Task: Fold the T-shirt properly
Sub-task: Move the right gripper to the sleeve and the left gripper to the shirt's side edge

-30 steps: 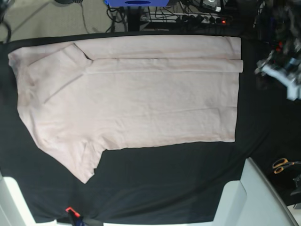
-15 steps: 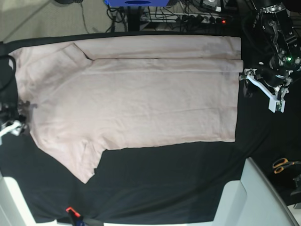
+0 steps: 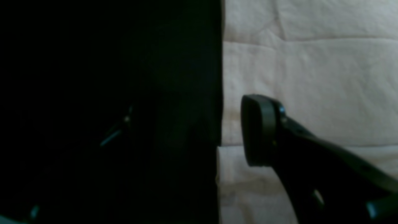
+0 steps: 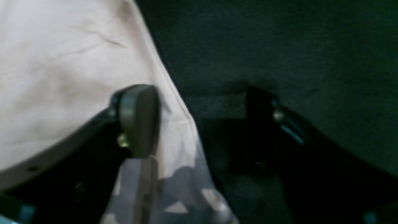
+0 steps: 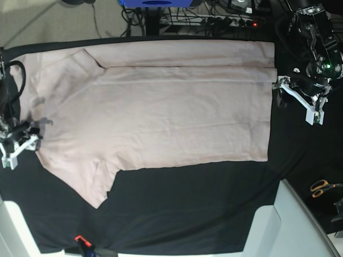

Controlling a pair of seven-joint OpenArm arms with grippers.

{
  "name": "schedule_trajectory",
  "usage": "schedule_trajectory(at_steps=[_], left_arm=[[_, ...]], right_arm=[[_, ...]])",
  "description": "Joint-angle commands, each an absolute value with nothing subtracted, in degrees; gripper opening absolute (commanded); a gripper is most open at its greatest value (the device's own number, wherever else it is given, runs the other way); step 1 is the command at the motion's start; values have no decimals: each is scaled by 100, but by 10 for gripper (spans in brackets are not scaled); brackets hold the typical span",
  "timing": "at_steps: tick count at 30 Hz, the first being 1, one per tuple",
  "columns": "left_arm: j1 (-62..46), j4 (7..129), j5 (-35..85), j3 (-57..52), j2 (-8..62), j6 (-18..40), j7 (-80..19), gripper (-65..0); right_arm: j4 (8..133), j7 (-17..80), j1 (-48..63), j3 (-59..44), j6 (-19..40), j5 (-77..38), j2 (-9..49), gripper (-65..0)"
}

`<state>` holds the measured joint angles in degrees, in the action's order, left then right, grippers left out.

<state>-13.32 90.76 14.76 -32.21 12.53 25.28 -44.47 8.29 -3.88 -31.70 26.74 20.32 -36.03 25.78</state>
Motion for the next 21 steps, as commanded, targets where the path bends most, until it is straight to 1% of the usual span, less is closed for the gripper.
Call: schedule_trajectory(at_steps=[1,4,7,8,21], left_arm=[[-1288,9156,1508,-3257,1323,2510,-4365,-240],[-1262,9156,1508,-3240,1305,2510,-4365,-240],[-1253,9156,1508,-3222,1305,2510,-4365,-240],[-1253,9156,1508,-3222,1305,2510,-4365,-240],[-1244,9156,1473,-3213,1305,2510,-4374,-240]], right_arm=[[848,-286,-3266,2695,2044,-3618,2695,-345],[848,-286,-3266,2695,2044,-3618,2703,-473],[857,-286,-3266,2695,2026,-3618,2703,-638],[901,-286,-3266,2695,2026,-3618,2703,-650],[2185,-251,-2545,2642,2018,-3653,2800,-650]])
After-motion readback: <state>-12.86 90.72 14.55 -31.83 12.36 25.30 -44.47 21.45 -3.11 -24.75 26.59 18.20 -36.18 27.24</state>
